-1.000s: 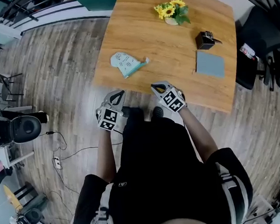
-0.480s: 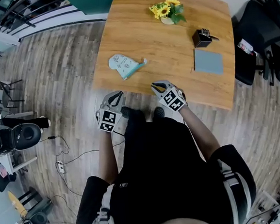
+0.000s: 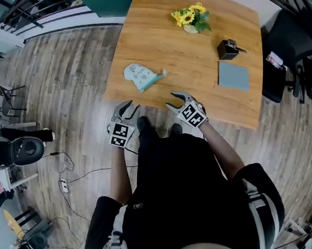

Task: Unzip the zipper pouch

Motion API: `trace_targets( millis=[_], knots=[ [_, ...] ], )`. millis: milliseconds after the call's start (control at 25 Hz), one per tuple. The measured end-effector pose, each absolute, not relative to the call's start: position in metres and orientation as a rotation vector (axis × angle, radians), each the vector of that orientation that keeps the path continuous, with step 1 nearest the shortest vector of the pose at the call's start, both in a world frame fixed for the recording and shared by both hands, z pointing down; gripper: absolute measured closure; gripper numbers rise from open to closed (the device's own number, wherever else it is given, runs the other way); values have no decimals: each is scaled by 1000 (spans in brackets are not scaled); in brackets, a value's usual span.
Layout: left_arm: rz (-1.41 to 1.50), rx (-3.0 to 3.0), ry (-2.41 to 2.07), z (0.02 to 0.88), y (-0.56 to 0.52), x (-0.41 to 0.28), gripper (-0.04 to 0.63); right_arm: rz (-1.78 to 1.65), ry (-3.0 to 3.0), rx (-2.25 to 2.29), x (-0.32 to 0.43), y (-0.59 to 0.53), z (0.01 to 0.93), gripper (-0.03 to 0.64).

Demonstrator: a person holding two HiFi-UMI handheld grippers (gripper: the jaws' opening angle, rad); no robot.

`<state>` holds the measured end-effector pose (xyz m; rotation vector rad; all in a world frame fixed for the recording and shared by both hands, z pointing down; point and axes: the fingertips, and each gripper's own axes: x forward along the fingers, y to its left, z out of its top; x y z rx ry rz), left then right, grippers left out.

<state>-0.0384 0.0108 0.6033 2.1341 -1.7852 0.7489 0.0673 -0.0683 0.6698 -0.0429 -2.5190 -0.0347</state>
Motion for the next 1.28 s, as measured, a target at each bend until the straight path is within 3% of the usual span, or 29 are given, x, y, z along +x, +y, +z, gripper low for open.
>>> trace_targets(
  millis=[400, 720, 1280],
  knots=[
    [437, 2043, -1759, 624, 8, -82, 434, 36, -2498, 8, 45, -65, 672, 383],
    [457, 2060, -1591, 682, -18, -96, 462, 62, -2487, 95, 25, -74, 676, 383],
    [451, 1918, -1440, 773, -61, -123, 439, 94, -2408, 201, 23, -70, 688, 385]
  ],
)
